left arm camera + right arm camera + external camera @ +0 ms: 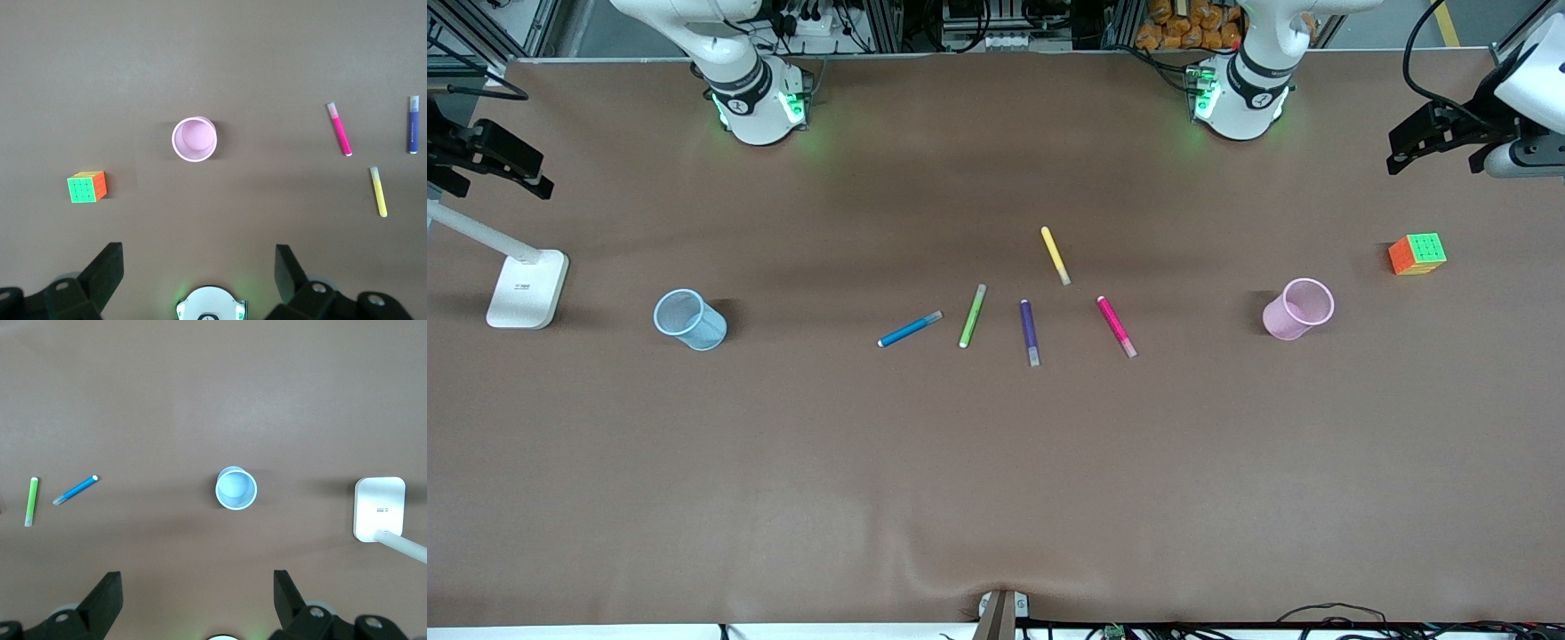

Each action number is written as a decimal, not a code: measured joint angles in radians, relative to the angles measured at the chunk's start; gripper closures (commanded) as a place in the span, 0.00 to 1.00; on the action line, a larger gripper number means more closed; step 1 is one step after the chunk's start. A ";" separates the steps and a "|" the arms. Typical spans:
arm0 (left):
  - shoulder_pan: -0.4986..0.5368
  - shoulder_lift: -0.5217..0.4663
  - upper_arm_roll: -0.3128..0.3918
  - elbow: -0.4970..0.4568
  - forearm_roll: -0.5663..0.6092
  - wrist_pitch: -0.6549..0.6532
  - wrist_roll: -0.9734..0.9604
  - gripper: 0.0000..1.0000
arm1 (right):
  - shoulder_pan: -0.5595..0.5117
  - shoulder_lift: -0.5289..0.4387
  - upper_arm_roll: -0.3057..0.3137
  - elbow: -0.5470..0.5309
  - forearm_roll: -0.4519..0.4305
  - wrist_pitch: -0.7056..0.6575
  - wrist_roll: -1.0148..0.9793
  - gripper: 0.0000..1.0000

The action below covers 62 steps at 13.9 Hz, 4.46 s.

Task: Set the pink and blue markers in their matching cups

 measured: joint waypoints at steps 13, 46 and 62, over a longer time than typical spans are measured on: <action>0.000 -0.001 -0.005 0.001 0.015 0.008 -0.053 0.00 | -0.003 0.012 -0.002 -0.001 0.000 0.001 0.000 0.00; -0.072 0.481 -0.133 -0.039 -0.143 0.110 -0.350 0.00 | -0.005 0.070 -0.006 -0.004 0.000 0.001 0.000 0.00; -0.168 0.792 -0.135 0.041 -0.250 0.457 -0.627 0.25 | -0.005 0.160 -0.016 -0.015 0.000 -0.003 0.000 0.00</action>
